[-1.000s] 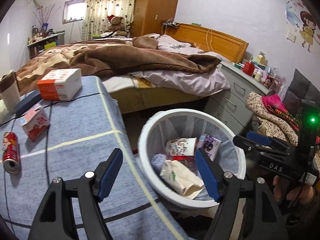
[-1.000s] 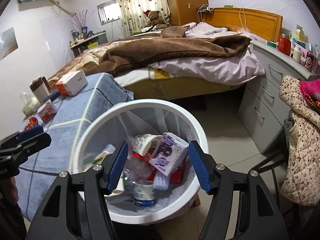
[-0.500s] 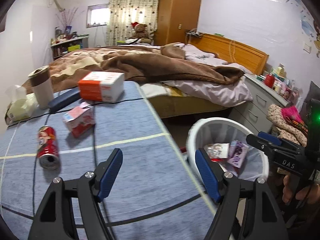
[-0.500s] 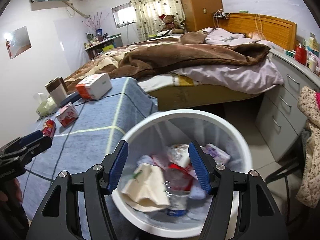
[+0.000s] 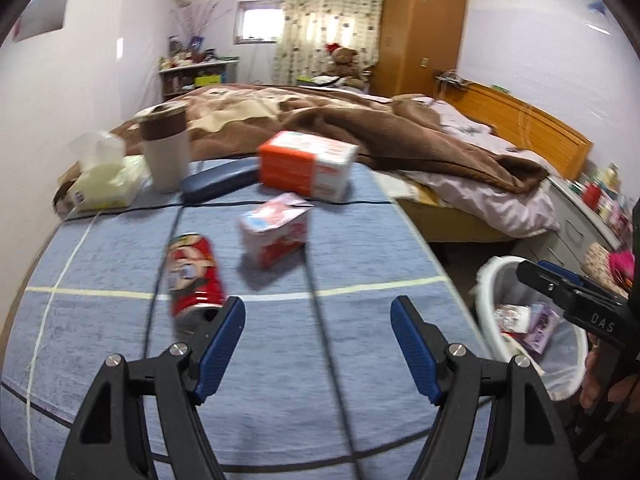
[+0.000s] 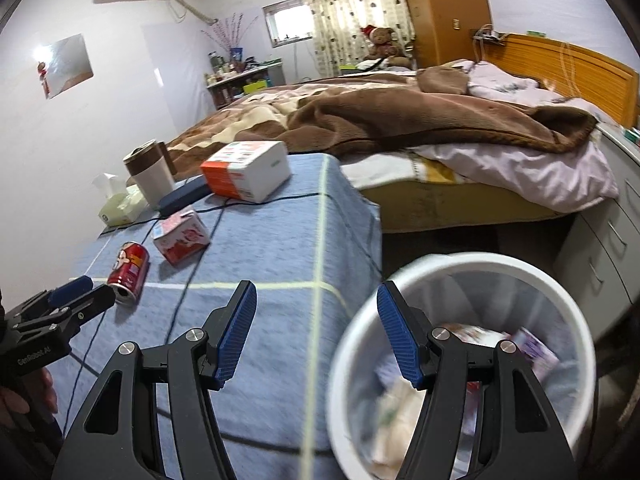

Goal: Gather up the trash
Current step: 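Move both tools back over the table toward the red can and strawberry box, then grasp the red cartoon can with the left tool while the right tool grasps the strawberry milk box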

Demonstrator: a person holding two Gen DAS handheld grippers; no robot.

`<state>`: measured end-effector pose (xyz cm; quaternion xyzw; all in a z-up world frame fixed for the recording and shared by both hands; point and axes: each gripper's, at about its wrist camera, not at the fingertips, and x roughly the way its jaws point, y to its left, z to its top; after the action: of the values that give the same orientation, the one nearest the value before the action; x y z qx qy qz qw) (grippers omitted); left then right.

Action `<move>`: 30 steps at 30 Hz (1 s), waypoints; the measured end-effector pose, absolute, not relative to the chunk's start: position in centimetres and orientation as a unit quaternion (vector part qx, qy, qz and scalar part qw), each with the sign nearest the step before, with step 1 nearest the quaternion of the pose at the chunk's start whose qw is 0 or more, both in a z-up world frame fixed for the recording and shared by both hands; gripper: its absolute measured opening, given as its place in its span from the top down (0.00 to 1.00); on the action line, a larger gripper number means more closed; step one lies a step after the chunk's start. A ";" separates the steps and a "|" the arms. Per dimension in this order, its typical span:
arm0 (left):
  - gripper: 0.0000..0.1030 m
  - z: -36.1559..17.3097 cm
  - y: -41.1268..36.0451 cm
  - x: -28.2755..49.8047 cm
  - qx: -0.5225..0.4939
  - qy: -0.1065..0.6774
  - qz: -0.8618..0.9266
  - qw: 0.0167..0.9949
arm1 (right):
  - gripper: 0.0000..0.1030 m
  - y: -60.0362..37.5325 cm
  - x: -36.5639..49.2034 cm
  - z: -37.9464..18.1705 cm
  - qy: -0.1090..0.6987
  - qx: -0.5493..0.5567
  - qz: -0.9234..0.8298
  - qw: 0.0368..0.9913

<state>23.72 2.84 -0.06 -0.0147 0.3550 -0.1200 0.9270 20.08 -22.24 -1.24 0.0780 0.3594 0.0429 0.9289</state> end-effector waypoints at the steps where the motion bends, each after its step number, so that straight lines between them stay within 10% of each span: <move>1: 0.25 -0.3 3.6 24.1 -0.018 0.358 -0.111 0.927 | 0.38 -21.8 20.5 -1.3 0.360 0.076 0.046 0.929; 30: 0.25 -6.2 12.0 33.0 -0.044 0.428 -0.055 0.901 | 0.38 -9.1 34.8 -4.6 0.441 0.130 0.131 0.879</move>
<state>32.99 12.05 -6.24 -0.0442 0.4281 -0.0550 0.9010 34.77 -9.13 -4.58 0.1301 0.4407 0.1306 0.8785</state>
